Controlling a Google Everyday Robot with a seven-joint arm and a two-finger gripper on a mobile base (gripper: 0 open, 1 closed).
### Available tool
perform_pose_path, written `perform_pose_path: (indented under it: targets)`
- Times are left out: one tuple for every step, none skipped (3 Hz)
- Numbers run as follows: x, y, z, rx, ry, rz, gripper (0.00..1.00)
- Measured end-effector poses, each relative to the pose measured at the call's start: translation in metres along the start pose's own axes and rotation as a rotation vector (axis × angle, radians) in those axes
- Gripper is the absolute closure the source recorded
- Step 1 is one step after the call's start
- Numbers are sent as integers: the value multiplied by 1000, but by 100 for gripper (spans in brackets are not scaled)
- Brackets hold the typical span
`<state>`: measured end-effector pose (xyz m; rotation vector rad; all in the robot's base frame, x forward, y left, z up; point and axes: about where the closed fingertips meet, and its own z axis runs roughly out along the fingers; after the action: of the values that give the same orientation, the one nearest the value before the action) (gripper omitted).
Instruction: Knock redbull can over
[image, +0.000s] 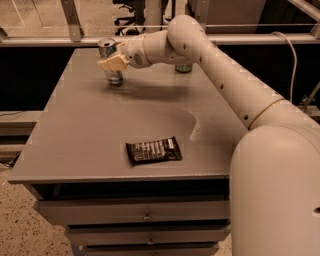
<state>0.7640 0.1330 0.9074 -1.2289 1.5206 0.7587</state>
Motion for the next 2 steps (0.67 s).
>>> perform_pose_path:
  targets:
    - [-8,20,-45,-8,38,-28,100]
    - [-10,44,-106,-19,141,-51,100]
